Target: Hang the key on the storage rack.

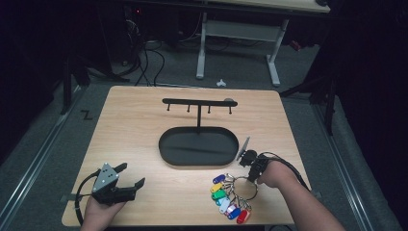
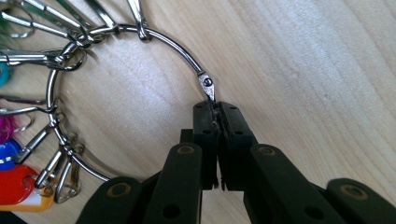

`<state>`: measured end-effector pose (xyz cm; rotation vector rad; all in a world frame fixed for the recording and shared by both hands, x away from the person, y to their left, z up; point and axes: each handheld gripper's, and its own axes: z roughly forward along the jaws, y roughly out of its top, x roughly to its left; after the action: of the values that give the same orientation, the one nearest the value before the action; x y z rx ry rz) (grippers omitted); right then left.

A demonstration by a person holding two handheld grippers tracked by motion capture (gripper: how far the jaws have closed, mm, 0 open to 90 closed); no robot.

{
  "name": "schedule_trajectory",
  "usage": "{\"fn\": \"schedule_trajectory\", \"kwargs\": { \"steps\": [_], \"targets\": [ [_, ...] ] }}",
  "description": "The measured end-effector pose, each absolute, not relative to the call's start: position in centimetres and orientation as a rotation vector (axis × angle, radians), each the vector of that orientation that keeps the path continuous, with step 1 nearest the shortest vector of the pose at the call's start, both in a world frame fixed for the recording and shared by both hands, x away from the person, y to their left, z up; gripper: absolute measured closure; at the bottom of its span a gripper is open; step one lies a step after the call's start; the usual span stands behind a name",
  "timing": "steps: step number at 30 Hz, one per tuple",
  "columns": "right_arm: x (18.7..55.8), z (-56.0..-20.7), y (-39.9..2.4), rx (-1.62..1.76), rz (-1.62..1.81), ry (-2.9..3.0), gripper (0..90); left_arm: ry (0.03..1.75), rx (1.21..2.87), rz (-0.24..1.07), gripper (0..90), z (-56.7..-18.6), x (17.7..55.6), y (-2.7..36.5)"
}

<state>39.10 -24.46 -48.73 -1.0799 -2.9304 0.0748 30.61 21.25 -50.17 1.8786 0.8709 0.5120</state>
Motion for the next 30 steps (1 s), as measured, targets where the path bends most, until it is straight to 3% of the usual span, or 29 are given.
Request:
{"fn": "schedule_trajectory", "kwargs": {
  "steps": [30],
  "targets": [
    [36.7, -37.5, -25.4, -1.193, -0.040, -2.964, 87.4, 0.877, 1.881, 0.496, 15.5, -50.3, 30.9, 21.3]
  ]
}}
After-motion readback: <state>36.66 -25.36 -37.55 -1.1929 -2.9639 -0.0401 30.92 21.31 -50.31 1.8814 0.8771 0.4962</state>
